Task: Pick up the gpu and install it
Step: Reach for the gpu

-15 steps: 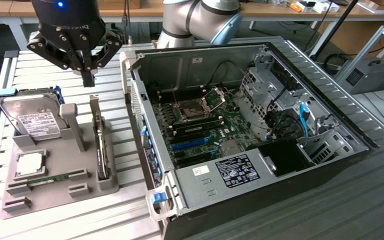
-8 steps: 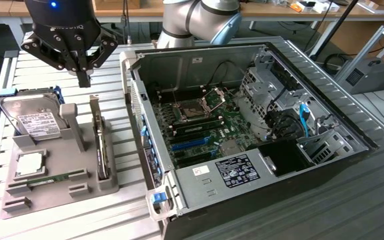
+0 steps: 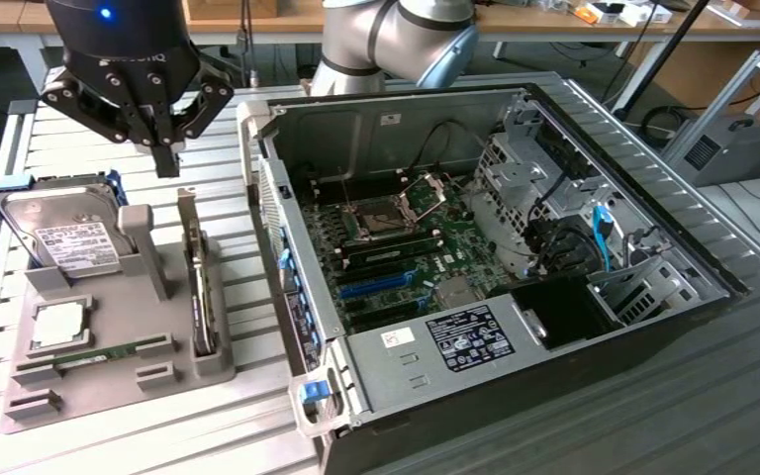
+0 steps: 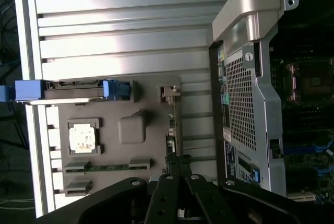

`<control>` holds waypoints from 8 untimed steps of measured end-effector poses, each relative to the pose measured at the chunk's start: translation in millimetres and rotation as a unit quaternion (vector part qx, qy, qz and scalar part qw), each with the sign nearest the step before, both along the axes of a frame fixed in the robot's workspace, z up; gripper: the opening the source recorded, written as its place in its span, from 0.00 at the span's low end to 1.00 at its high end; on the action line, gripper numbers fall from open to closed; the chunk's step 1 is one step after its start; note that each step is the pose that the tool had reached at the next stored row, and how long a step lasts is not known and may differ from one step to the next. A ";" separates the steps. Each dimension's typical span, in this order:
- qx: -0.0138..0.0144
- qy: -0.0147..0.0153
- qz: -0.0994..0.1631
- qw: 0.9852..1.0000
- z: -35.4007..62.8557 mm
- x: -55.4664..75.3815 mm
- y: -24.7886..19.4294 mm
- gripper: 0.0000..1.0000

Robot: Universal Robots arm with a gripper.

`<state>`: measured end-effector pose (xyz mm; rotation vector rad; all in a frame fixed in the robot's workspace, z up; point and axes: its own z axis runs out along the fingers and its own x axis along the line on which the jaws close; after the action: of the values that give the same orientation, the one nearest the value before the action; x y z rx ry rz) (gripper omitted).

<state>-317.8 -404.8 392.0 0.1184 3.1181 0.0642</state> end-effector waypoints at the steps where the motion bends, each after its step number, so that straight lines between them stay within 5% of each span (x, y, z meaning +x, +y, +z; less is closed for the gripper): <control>1: 0.000 0.000 0.000 1.000 0.0 -0.1 -2.4 0.11; 8: 0.000 0.000 0.000 1.000 -0.1 -1.0 -24.4 0.11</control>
<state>-318.8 -429.2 391.9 0.1184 3.1179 0.0645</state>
